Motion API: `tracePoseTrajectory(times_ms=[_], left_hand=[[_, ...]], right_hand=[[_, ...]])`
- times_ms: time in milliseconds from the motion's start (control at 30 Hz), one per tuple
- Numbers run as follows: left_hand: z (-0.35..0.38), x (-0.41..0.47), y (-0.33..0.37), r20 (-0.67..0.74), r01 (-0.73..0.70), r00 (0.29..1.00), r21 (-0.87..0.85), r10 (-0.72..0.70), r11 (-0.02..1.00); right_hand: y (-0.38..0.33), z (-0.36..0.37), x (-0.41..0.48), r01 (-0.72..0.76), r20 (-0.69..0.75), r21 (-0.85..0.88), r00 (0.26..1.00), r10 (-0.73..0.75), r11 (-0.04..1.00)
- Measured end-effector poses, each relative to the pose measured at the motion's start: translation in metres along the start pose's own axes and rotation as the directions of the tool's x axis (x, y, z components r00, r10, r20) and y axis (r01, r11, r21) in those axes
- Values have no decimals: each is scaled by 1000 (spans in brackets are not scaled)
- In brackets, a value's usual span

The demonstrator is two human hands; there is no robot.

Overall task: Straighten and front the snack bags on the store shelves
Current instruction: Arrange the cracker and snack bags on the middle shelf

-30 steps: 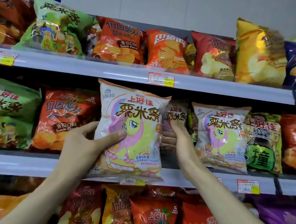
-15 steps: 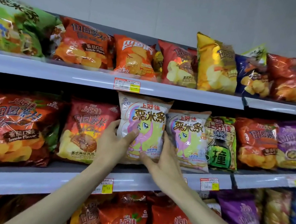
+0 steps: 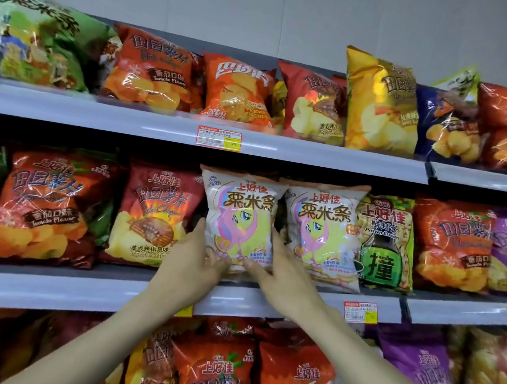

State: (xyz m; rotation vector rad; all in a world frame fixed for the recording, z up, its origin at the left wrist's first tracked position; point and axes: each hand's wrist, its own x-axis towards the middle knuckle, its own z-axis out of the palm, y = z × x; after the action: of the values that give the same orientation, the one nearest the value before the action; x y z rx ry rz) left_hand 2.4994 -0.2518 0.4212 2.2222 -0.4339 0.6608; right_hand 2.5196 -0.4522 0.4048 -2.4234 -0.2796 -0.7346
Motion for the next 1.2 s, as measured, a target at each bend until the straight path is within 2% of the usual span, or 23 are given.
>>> tracePoseTrajectory(times_ms=[133,300,567,867,1033,1200], left_hand=[[-3,-8,3,-26,5,1000,49,-3,999],[-11,-28,-8,-36,-48,998,159,55,986],[-53,-64,-16,-46,43,999,351,-29,935],[-137,-88,-67,-144,162,984,491,-103,856],[-203,-97,-118,-183,233,970,536,-158,811],[-273,-85,-171,-302,300,943,590,-140,749]], right_hand=[[-10,-8,-8,-22,38,-23,999,23,999],[-20,-32,-33,35,88,-223,996,-16,974],[-51,-47,-58,242,60,-412,969,-238,879],[-132,23,-47,404,153,-331,915,-374,853],[-179,73,-33,395,167,-262,917,-362,881],[-230,118,-12,341,115,-142,938,-326,929]])
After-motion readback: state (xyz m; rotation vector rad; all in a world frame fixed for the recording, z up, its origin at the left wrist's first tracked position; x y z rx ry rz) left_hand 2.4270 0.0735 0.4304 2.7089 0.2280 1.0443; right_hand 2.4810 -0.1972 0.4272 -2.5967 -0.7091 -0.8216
